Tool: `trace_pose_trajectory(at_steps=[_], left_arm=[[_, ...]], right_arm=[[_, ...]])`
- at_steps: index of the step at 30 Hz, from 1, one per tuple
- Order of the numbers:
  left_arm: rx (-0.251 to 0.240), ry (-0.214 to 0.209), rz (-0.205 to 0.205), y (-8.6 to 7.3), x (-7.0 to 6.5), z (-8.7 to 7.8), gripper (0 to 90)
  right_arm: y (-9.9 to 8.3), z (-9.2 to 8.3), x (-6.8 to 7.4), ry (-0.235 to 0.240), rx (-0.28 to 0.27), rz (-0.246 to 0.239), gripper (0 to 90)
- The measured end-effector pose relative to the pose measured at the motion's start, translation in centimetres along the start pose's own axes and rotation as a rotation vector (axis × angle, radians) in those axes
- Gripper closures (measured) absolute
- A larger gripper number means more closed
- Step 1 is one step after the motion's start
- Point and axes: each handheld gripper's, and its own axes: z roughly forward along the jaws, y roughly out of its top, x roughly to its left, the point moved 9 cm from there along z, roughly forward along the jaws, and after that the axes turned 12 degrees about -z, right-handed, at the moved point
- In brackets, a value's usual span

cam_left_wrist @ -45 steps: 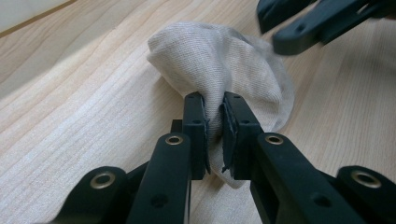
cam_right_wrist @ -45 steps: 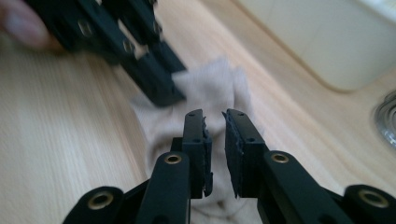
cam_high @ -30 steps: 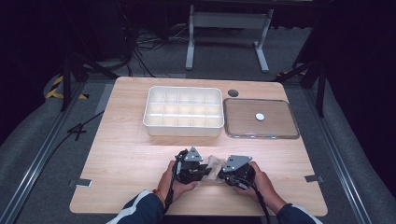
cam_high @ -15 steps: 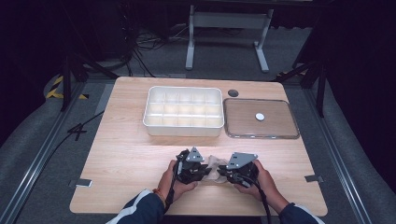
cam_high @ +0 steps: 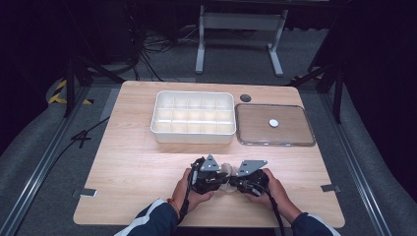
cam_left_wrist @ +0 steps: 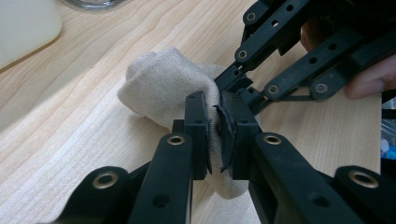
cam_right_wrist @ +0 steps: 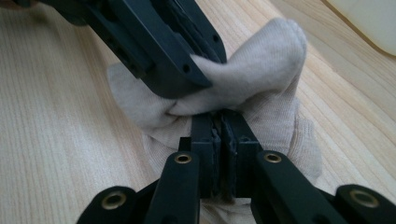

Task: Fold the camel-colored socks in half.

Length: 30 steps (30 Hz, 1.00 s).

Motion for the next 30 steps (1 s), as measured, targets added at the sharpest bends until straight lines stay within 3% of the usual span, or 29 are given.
trace_pose_trajectory(at_steps=[1, 2, 4, 6, 8, 10, 11, 16, 20, 23, 25, 27, 30], left_arm=[[-0.01, 0.001, -0.014, 0.1, 0.2, -0.1, 82.7], [-0.01, 0.001, -0.014, 0.1, 0.2, -0.1, 83.0], [-0.012, 0.002, -0.023, 0.1, 0.4, -0.4, 83.2], [-0.018, -0.006, -0.025, 0.2, 0.5, -0.5, 83.3], [-0.013, -0.012, -0.026, 0.2, 0.5, -0.5, 83.3], [-0.02, -0.017, -0.029, 0.3, 0.3, -0.4, 83.3], [-0.022, -0.016, -0.019, 0.4, 0.1, -0.3, 83.3], [-0.033, -0.024, -0.013, 1.0, -0.5, 0.0, 83.2], [-0.008, -0.009, 0.015, 0.9, -0.9, 0.8, 83.3], [-0.009, -0.005, 0.009, 0.8, -0.6, 0.8, 83.5], [-0.017, -0.009, -0.007, 0.9, -0.6, 0.7, 83.5], [-0.013, -0.008, -0.009, 0.9, -0.5, 0.6, 83.5], [-0.015, -0.011, 0.0, 0.9, -0.6, 0.8, 83.5]], right_arm=[[0.0, -0.2, -0.1, 0.004, -0.007, 0.004, 69.0], [0.1, -0.5, -0.2, -0.001, -0.015, 0.003, 68.0], [0.1, -0.9, -0.4, -0.008, -0.026, 0.003, 69.5], [0.1, -2.4, -1.4, -0.056, -0.056, 0.019, 73.5], [0.1, -2.6, -1.6, -0.058, -0.057, 0.028, 74.7], [-0.7, -1.9, -1.5, -0.032, -0.007, 0.035, 77.0], [-1.3, -1.0, -1.1, -0.025, 0.033, 0.008, 78.4], [-1.0, -0.6, -0.8, -0.021, 0.001, 0.036, 79.6], [-0.7, -0.3, -0.5, 0.005, -0.022, 0.036, 78.4], [-0.9, -0.9, -0.7, 0.012, -0.03, 0.054, 66.6], [-1.0, -1.7, -1.1, 0.005, -0.047, 0.049, 67.9], [-1.2, -3.0, -2.2, -0.038, -0.06, 0.073, 73.1], [-2.0, -3.1, -2.7, -0.048, -0.025, 0.088, 78.4]])
